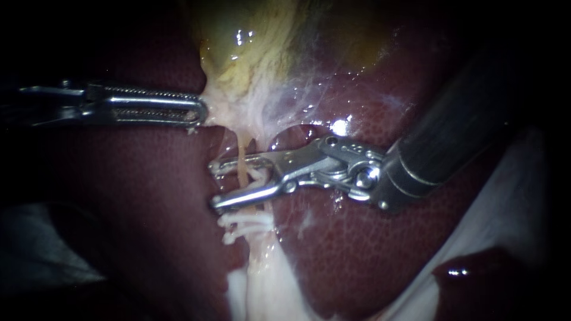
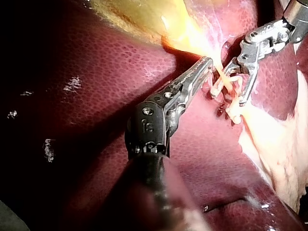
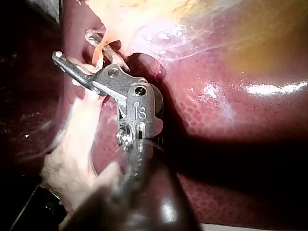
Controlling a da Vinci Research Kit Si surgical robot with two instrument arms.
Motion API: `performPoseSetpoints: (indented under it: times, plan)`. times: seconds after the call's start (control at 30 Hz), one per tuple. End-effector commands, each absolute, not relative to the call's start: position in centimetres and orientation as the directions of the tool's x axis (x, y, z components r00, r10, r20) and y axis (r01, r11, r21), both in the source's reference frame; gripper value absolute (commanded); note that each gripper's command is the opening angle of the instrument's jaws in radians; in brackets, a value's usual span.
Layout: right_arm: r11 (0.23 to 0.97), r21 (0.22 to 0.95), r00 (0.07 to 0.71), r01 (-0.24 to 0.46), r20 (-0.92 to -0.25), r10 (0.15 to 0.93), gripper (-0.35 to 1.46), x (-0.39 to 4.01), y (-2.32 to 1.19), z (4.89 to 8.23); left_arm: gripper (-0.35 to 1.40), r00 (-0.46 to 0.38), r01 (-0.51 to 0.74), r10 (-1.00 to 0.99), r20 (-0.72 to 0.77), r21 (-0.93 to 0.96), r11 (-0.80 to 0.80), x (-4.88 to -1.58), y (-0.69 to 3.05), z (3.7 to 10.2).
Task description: Clipping third clip left tube
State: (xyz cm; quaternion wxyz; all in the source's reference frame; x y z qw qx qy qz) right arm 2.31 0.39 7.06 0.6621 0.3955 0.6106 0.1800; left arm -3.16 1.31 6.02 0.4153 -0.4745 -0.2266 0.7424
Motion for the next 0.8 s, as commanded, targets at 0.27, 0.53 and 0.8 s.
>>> performPoseSetpoints:
  times: [0.27,0.53,0.8]
  plan:
    - [0.616,0.746,0.156,0.253,-0.660,0.735,0.50,2.31,0.47,6.93,-0.35,-0.205,-0.402,0.832,-0.516,-0.730,-0.552,-3.17,1.32,6.02]
    - [0.610,0.749,0.149,0.257,-0.654,0.741,0.49,2.30,0.51,6.77,-0.35,-0.205,-0.402,0.832,-0.516,-0.730,-0.552,-3.17,1.32,6.02]
    - [0.597,0.758,0.149,0.263,-0.643,0.751,0.49,2.25,0.53,6.48,-0.35,-0.205,-0.402,0.832,-0.516,-0.730,-0.552,-3.16,1.32,6.02]
